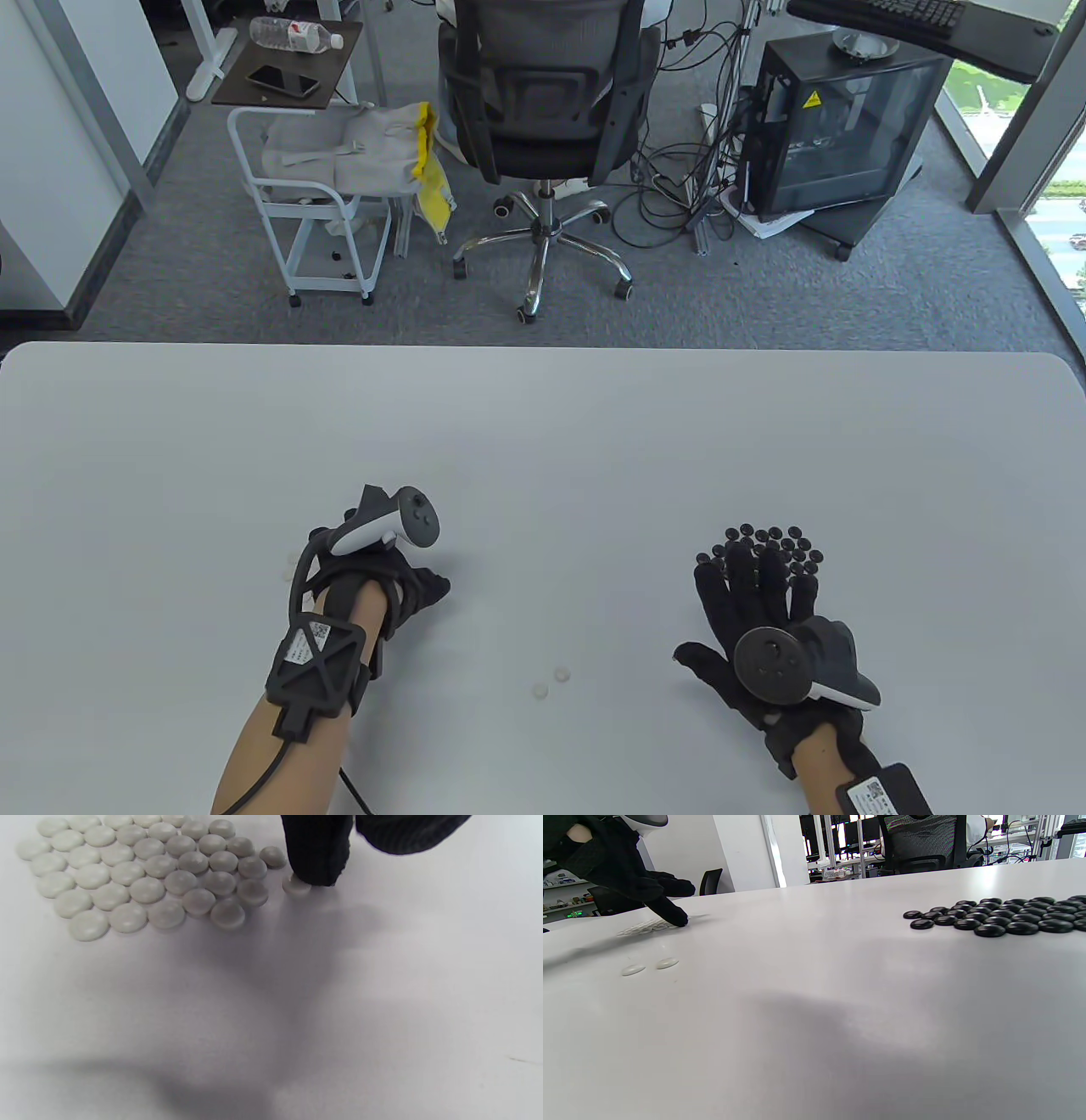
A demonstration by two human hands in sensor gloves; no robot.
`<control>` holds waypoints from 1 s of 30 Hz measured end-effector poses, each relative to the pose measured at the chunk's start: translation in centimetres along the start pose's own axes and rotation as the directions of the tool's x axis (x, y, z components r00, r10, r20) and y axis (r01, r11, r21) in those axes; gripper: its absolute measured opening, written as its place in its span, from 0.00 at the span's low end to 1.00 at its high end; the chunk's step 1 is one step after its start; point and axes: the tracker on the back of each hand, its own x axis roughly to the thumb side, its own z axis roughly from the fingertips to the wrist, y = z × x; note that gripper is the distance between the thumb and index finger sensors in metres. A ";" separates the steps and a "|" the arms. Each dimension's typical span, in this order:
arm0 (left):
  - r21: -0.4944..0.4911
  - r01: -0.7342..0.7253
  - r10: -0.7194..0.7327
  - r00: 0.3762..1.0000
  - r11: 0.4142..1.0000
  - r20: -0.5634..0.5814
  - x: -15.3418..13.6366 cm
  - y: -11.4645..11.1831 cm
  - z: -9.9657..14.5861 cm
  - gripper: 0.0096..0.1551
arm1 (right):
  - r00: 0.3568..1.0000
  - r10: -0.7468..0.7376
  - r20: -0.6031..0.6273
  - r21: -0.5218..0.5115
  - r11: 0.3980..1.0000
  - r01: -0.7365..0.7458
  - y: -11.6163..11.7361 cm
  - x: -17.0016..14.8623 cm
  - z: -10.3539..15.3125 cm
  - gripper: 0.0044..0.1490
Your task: Go stone sorting task
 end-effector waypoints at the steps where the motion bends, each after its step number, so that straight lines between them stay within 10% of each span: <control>1: 0.000 0.002 -0.002 1.000 1.000 -0.008 -0.2 0.0 0.0 0.40 | 1.000 0.000 0.000 0.000 1.000 0.000 0.0 0.0 0.0 0.57; 14: 0.032 0.122 -0.125 0.982 0.992 0.139 4.3 0.3 2.8 0.40 | 1.000 -0.013 0.001 -0.013 1.000 0.013 -0.2 -0.1 0.1 0.57; 30: 0.043 0.369 -0.345 0.814 0.929 0.467 14.1 -6.4 6.2 0.37 | 1.000 -0.014 -0.005 -0.013 1.000 0.014 -0.3 -0.2 0.3 0.57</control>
